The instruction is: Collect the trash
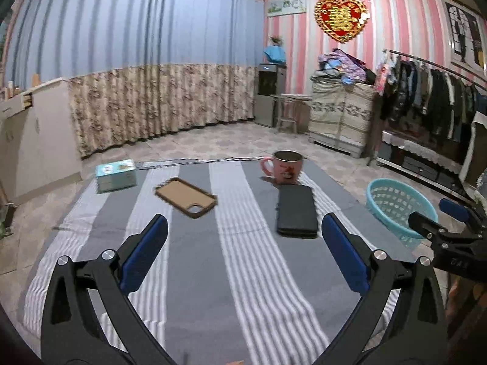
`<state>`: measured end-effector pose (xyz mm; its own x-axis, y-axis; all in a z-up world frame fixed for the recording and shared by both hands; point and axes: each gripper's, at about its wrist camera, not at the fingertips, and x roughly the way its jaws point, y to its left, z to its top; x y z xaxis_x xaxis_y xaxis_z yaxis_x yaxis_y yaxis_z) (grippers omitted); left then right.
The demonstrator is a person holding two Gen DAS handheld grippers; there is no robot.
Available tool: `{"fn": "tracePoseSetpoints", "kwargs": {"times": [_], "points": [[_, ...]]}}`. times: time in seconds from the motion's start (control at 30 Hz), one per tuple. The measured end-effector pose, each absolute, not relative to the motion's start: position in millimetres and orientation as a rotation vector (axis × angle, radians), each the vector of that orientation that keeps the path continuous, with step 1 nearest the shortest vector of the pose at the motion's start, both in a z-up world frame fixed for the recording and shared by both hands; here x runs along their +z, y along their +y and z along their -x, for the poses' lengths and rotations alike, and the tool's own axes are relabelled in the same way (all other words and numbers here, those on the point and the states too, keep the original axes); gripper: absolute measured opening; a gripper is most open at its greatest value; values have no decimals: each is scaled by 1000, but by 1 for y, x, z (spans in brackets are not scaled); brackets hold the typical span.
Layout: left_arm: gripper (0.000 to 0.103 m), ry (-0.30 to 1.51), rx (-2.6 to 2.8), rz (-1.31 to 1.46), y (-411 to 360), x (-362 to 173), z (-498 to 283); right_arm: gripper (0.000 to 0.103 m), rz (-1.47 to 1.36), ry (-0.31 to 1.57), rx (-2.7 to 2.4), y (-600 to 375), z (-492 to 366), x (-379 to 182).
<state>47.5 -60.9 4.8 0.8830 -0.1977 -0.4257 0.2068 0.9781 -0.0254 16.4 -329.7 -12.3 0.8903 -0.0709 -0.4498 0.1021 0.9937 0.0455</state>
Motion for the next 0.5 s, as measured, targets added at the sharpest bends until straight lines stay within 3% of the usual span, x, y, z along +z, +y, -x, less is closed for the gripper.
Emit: {"fn": "tracePoseSetpoints", "kwargs": {"times": [0.5], "points": [[98, 437, -96, -15, -38, -1, -31, 98, -23, 420, -87, -283, 4, -8]]}}
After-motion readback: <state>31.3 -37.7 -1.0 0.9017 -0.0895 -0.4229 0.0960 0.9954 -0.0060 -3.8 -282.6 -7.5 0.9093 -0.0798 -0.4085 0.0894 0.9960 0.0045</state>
